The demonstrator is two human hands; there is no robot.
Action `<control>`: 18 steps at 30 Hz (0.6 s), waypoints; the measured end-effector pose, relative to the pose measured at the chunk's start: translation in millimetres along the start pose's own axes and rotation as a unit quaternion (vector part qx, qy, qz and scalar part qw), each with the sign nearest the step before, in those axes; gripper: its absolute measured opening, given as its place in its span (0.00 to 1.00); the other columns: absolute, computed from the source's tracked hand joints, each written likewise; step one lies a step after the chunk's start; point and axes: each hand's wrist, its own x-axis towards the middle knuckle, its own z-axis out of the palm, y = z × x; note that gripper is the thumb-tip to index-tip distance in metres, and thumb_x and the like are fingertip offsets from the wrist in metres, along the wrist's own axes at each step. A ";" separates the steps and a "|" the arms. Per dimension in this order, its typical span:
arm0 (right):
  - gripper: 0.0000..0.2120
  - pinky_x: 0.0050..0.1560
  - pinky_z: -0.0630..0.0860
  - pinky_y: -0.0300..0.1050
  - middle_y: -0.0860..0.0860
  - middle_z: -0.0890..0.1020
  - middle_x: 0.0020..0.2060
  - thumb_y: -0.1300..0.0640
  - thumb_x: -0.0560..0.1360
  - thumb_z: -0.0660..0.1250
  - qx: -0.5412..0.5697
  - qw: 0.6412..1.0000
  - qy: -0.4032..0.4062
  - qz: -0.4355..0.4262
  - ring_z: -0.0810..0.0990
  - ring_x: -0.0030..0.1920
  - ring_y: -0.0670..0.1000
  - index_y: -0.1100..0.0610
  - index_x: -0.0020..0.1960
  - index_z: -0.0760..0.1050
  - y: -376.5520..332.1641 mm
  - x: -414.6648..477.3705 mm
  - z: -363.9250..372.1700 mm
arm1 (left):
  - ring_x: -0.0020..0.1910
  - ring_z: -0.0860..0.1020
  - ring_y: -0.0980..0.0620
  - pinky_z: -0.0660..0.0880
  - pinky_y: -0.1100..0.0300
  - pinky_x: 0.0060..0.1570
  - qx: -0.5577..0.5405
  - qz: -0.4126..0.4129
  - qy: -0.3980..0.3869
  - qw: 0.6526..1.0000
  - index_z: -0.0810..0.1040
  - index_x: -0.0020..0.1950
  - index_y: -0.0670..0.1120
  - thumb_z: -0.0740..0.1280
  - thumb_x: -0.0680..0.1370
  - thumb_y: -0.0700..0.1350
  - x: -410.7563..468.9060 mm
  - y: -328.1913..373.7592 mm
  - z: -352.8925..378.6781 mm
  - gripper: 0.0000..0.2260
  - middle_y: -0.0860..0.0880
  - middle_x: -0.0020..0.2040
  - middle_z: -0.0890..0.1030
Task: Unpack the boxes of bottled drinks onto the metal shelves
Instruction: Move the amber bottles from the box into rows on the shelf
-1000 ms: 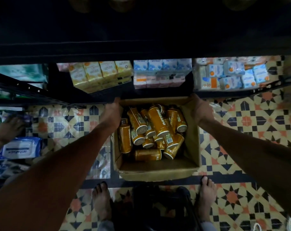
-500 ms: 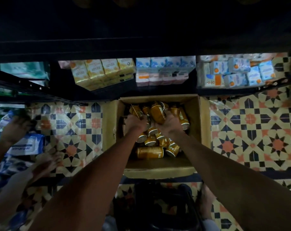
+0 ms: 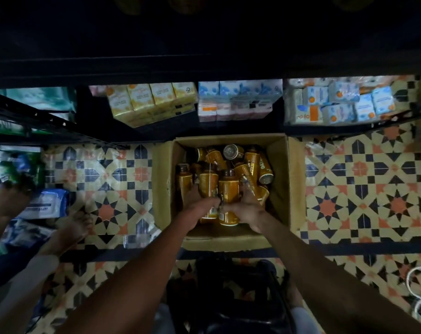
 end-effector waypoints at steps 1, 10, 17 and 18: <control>0.42 0.64 0.77 0.56 0.49 0.79 0.59 0.58 0.62 0.82 0.004 1.000 0.004 -0.012 0.77 0.63 0.54 0.48 0.69 0.64 9.3 -1.1 4.1 | 0.63 0.75 0.46 0.73 0.48 0.62 -0.004 0.016 0.010 1.000 0.67 0.73 0.50 0.75 0.65 0.42 -4.3 -5.0 1.8 0.37 0.48 0.62 0.78; 0.39 0.68 0.74 0.52 0.47 0.79 0.60 0.63 0.64 0.81 0.063 0.995 0.015 -0.077 0.77 0.63 0.49 0.47 0.67 0.65 32.3 -79.2 21.3 | 0.56 0.78 0.49 0.76 0.50 0.57 -0.065 0.088 0.045 0.993 0.69 0.67 0.55 0.71 0.59 0.45 -82.0 -26.6 -1.3 0.36 0.52 0.55 0.81; 0.43 0.66 0.76 0.53 0.44 0.80 0.59 0.57 0.59 0.83 0.074 0.985 0.037 -0.149 0.78 0.62 0.47 0.48 0.69 0.68 -1.0 -184.2 6.6 | 0.59 0.77 0.51 0.74 0.51 0.59 -0.091 0.139 0.059 0.984 0.70 0.69 0.53 0.74 0.72 0.48 -193.3 12.5 -12.6 0.27 0.53 0.59 0.80; 0.43 0.63 0.77 0.50 0.44 0.80 0.59 0.58 0.60 0.83 0.076 0.983 0.037 -0.160 0.78 0.61 0.45 0.50 0.70 0.67 -9.6 -205.7 2.8 | 0.58 0.77 0.52 0.74 0.53 0.57 -0.100 0.145 0.056 0.983 0.70 0.68 0.53 0.73 0.74 0.45 -213.3 20.8 -15.4 0.24 0.53 0.59 0.80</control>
